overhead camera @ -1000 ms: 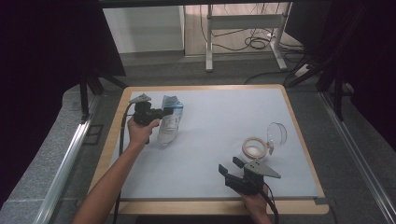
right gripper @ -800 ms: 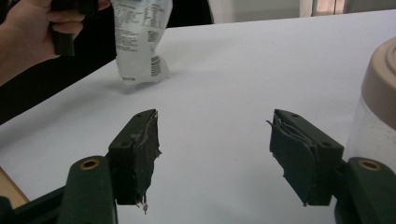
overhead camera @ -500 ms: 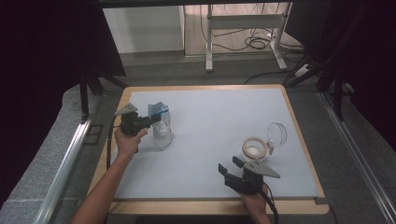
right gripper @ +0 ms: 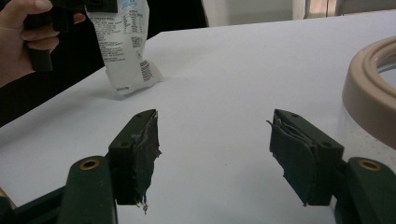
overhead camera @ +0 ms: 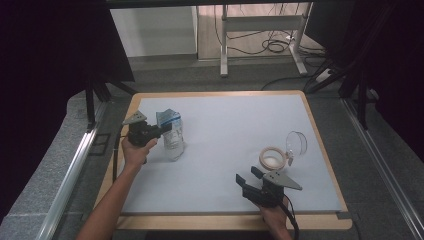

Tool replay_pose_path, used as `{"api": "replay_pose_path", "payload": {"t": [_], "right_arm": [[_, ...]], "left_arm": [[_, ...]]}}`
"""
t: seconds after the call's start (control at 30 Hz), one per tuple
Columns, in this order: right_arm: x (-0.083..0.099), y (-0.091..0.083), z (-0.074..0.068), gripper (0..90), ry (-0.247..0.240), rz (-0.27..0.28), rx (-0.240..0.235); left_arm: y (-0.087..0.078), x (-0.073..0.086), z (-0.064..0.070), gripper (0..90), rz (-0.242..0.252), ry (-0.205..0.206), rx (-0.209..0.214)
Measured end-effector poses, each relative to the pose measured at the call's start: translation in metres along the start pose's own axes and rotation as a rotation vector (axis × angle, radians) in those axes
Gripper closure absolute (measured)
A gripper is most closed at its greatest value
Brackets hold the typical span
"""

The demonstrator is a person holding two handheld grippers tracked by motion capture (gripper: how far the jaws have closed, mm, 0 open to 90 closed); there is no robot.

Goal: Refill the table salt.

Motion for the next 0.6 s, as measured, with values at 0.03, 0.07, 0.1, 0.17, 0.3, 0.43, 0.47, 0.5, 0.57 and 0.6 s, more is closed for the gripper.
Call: {"api": "replay_pose_path", "payload": {"t": [0.03, 0.07, 0.1, 0.17, 0.3, 0.43, 0.47, 0.5, 0.57, 0.6], "right_arm": [[0.0001, 0.0001, 0.0000, 33.5, 0.000, 0.000, 0.000], [0.0001, 0.0002, 0.0000, 33.5, 0.000, 0.000, 0.001], [0.0002, 0.0002, 0.0000, 33.5, 0.000, -0.002, 0.001], [0.0001, 0.0003, 0.0002, 33.5, 0.003, 0.000, 0.001], [-0.0001, 0.0003, 0.0005, 33.5, 0.004, 0.001, 0.003], [0.0000, 0.0007, 0.0001, 33.5, 0.001, 0.000, 0.005], [0.0000, 0.0008, 0.0002, 33.5, 0.001, -0.001, 0.006], [0.0000, 0.0008, 0.0004, 33.6, 0.003, -0.001, 0.006], [-0.0001, 0.0009, 0.0008, 33.5, 0.006, 0.000, 0.006], [-0.0002, 0.0009, 0.0008, 33.5, 0.005, 0.000, 0.006]], "left_arm": [[0.0005, -0.0002, -0.0008, 82.9, -0.001, 0.000, -0.003], [0.0008, -0.0002, -0.0012, 81.1, -0.001, 0.001, -0.004], [0.0014, 0.0000, -0.0022, 79.3, -0.003, 0.001, -0.006], [0.0019, 0.0005, -0.0028, 75.0, -0.005, -0.003, 0.000], [0.0028, 0.0024, -0.0040, 68.7, -0.008, 0.003, -0.003], [0.0027, 0.0046, -0.0052, 58.4, -0.013, 0.002, -0.009], [0.0023, 0.0051, -0.0058, 56.8, -0.011, 0.005, -0.016], [0.0019, 0.0056, -0.0066, 54.8, -0.009, 0.006, -0.022], [0.0016, 0.0068, -0.0076, 51.4, -0.009, -0.007, -0.016], [0.0014, 0.0078, -0.0078, 49.6, -0.011, -0.008, -0.016]]}}
Point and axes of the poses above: each handheld gripper's, and its own axes: y roughly forward along the jaws, x roughly out of its underside, z roughly to its right, the point moved 9 cm from there along y, roughly forward along the jaws, and after that the axes turned 5 degrees about -z, right-handed, at the moved point
